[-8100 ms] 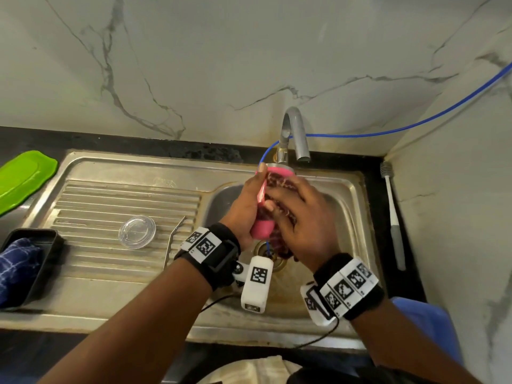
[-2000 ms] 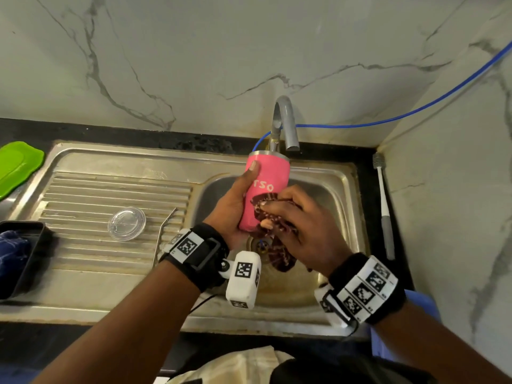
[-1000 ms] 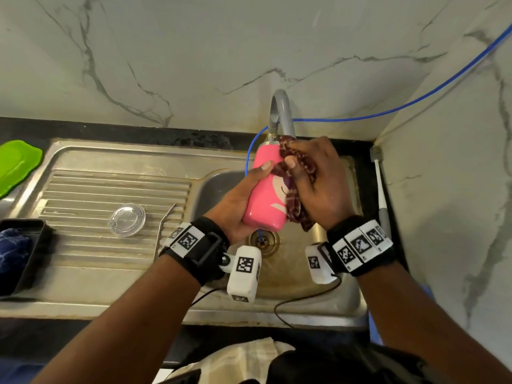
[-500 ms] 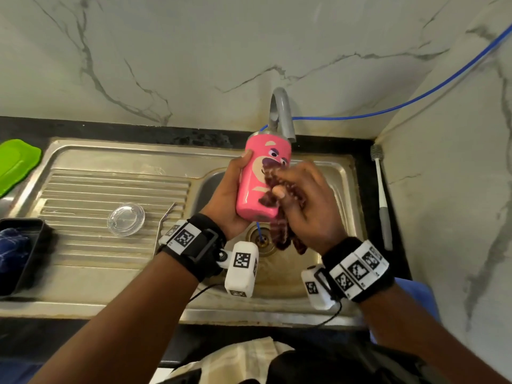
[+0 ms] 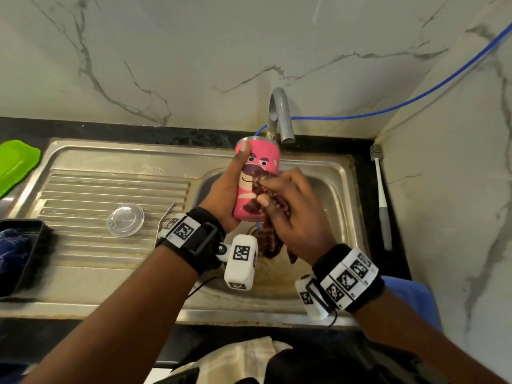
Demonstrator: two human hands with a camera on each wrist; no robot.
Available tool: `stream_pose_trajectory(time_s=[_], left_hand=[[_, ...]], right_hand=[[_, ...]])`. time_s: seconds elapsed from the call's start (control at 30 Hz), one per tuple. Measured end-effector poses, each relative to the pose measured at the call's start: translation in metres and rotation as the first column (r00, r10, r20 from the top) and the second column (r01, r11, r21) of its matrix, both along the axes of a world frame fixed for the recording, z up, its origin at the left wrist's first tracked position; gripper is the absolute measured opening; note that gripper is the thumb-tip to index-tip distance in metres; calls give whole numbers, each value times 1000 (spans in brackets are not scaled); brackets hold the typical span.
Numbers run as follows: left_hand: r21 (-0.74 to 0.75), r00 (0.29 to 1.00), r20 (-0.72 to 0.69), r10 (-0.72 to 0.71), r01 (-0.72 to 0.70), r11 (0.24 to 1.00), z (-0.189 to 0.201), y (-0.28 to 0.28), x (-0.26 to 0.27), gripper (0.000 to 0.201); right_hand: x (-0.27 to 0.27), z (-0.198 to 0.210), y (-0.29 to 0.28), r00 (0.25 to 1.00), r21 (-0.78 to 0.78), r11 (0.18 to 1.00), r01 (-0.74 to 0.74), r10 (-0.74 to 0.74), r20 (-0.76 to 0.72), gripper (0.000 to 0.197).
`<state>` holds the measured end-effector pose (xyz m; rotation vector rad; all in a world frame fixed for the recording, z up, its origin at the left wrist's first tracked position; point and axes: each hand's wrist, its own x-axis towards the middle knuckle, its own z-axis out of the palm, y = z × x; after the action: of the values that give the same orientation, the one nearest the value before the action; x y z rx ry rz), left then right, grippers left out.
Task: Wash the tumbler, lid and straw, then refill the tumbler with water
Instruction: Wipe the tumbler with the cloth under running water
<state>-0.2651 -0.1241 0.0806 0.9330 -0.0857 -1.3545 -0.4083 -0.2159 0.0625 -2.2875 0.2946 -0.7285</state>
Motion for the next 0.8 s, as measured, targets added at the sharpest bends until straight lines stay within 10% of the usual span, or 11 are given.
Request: stream_pose_trajectory(time_s=[0.5, 0.8], left_hand=[[-100, 994, 70, 79, -72, 992, 16, -12, -17, 52], [-38, 989, 16, 147, -147, 988, 1, 1, 0, 57]], right_hand=[[28, 29, -41, 988, 36, 988, 147, -149, 48, 22], [-6, 0, 9, 998, 55, 997, -55, 54, 25, 32]])
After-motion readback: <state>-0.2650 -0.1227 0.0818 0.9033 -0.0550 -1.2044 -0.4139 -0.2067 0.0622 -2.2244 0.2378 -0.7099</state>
